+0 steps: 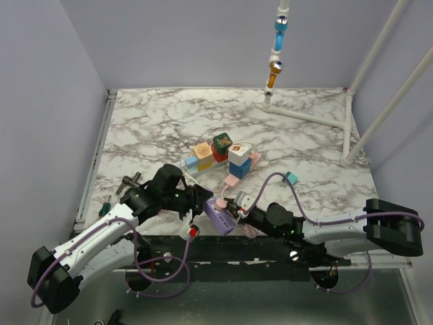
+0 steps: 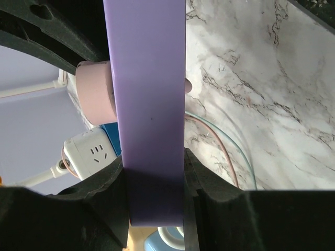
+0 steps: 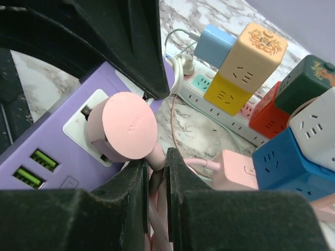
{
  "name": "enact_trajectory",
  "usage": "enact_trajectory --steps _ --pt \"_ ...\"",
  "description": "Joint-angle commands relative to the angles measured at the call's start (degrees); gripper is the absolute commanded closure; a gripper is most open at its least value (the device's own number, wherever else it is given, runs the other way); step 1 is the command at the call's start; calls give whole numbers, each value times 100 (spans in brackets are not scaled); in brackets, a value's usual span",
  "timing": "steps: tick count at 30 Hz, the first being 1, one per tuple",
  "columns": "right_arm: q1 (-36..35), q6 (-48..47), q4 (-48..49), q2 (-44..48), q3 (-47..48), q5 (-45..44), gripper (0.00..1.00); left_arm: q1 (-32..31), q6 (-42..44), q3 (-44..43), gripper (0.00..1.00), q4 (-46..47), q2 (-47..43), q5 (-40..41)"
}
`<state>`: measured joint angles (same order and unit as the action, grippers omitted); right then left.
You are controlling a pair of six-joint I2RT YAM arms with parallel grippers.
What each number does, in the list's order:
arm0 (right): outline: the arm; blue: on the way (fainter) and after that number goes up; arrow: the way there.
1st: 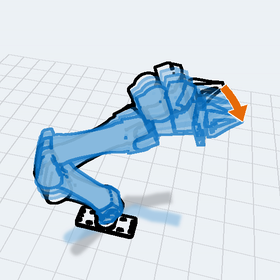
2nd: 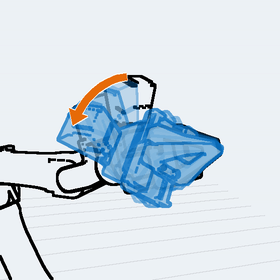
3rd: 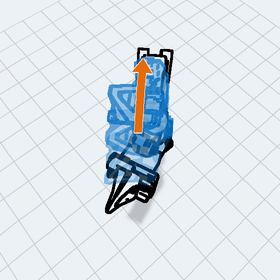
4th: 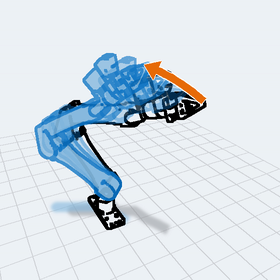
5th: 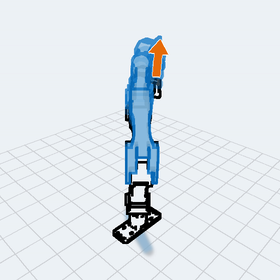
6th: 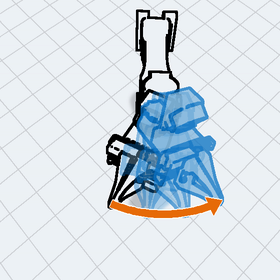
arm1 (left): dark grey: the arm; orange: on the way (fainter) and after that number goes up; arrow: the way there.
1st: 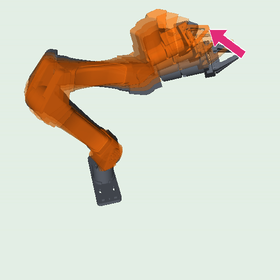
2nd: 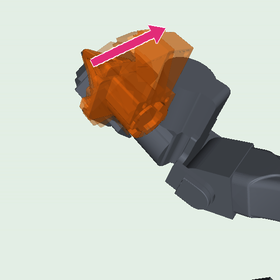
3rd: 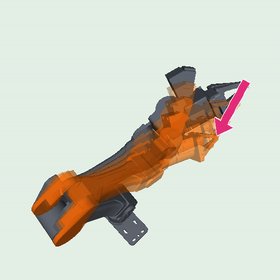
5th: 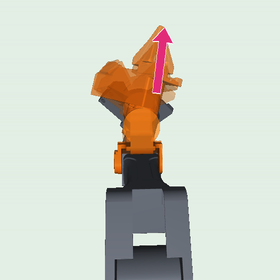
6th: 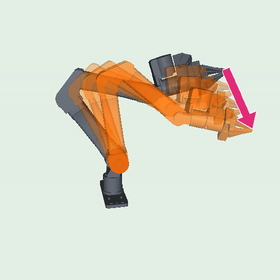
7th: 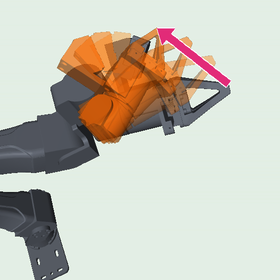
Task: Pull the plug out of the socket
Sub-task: Remove the plug from the socket.
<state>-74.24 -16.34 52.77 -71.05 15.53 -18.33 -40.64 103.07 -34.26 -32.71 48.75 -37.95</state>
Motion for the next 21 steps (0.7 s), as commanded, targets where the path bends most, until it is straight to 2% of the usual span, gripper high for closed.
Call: enact_trajectory --steps 1,5,7,9,13,14,16,18,21 --pt "478 1379 337 600 173 -1670 99 -251 87 293 100 -1115 -139 -879" --pt "468 2426 -164 908 -15 -1491 99 -251 -59 525 100 -499 -348 -784" --pt "465 2552 -365 928 15 -1267 99 -256 -120 531 100 -360 -359 -784" --pt "470 2827 -247 991 -49 -1575 99 -256 -206 477 100 -273 -304 -761" --pt "471 2743 -294 933 146 -1437 98 -251 -259 498 100 -145 -280 -717" --pt "470 2596 -349 816 245 -1278 88 -251 -218 504 100 -175 -279 -721" --pt "468 2413 -699 682 440 -1230 59 -256 -109 523 100 -224 -295 -684" --pt "468 2345 -1433 827 654 -1258 38 -256 -23 571 100 -246 -311 -588" --pt "468 2284 -2336 1352 856 -1212 24 -251 113 670 100 -225 -336 -368"
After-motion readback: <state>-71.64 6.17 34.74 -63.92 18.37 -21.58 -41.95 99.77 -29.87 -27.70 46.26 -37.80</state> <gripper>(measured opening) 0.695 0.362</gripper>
